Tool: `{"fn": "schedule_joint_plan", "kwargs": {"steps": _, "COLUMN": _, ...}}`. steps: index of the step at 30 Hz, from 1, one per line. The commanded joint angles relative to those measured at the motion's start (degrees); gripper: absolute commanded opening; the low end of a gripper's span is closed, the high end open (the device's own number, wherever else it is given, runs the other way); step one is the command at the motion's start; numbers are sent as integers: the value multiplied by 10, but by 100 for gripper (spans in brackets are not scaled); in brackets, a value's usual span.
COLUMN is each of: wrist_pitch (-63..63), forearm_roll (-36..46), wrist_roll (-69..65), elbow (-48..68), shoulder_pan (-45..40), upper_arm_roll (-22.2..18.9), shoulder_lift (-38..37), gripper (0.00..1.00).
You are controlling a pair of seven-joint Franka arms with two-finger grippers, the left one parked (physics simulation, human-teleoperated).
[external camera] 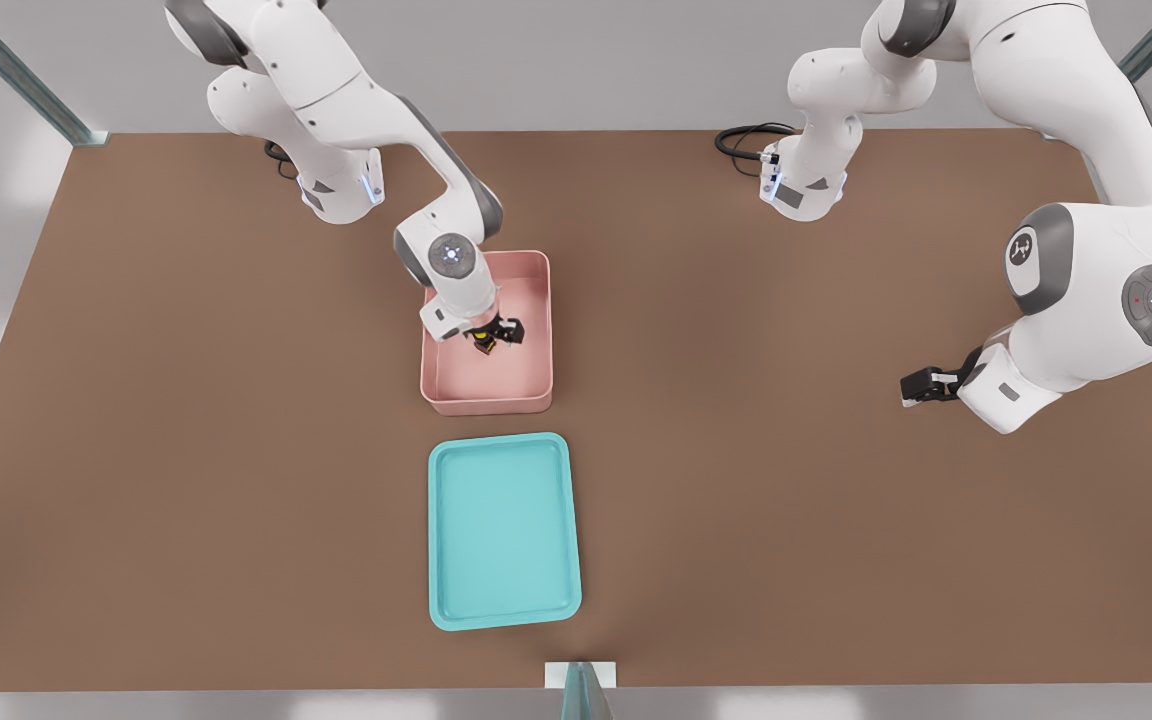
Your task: The left arm remains still, and the right arm places the button from the box into the tray
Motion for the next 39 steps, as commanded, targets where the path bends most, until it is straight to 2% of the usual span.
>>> {"fn": "schedule_joint_plan", "kwargs": {"steps": 1, "wrist_pitch": 31, "forearm_roll": 0, "wrist_roll": 31, "elbow": -3, "shoulder_pan": 0, "upper_arm_roll": 0, "shoulder_lift": 2, "gripper": 100}}
{"fn": "schedule_joint_plan", "kwargs": {"steps": 13, "wrist_pitch": 26, "forearm_roll": 0, "wrist_roll": 33, "elbow": -36, "shoulder_pan": 5, "upper_arm_roll": 3, "shoulder_lift": -8, "gripper": 100}}
{"fn": "schedule_joint_plan", "kwargs": {"steps": 14, "wrist_pitch": 26, "forearm_roll": 0, "wrist_roll": 33, "elbow": -38, "shoulder_pan": 5, "upper_arm_roll": 3, "shoulder_lift": -9, "gripper": 99}}
{"fn": "schedule_joint_plan", "kwargs": {"steps": 15, "wrist_pitch": 25, "forearm_roll": 0, "wrist_roll": 36, "elbow": -39, "shoulder_pan": 5, "upper_arm_roll": 3, "shoulder_lift": -9, "gripper": 93}}
{"fn": "schedule_joint_plan", "kwargs": {"steps": 16, "wrist_pitch": 26, "forearm_roll": 0, "wrist_roll": 37, "elbow": -42, "shoulder_pan": 5, "upper_arm_roll": 3, "shoulder_lift": -9, "gripper": 92}}
{"fn": "schedule_joint_plan", "kwargs": {"steps": 21, "wrist_pitch": 23, "forearm_roll": 0, "wrist_roll": 31, "elbow": -54, "shoulder_pan": 2, "upper_arm_roll": 4, "shoulder_lift": -4, "gripper": 93}}
{"fn": "schedule_joint_plan", "kwargs": {"steps": 27, "wrist_pitch": 24, "forearm_roll": 0, "wrist_roll": 45, "elbow": -54, "shoulder_pan": 1, "upper_arm_roll": 3, "shoulder_lift": -4, "gripper": 56}}
{"fn": "schedule_joint_plan", "kwargs": {"steps": 31, "wrist_pitch": 24, "forearm_roll": 0, "wrist_roll": 45, "elbow": -54, "shoulder_pan": 1, "upper_arm_roll": 3, "shoulder_lift": -4, "gripper": 51}}
{"fn": "schedule_joint_plan", "kwargs": {"steps": 38, "wrist_pitch": 23, "forearm_roll": 0, "wrist_roll": 45, "elbow": -54, "shoulder_pan": 0, "upper_arm_roll": 3, "shoulder_lift": -6, "gripper": 53}}
{"fn": "schedule_joint_plan", "kwargs": {"steps": 39, "wrist_pitch": 23, "forearm_roll": 0, "wrist_roll": 44, "elbow": -54, "shoulder_pan": -1, "upper_arm_roll": 3, "shoulder_lift": -9, "gripper": 49}}
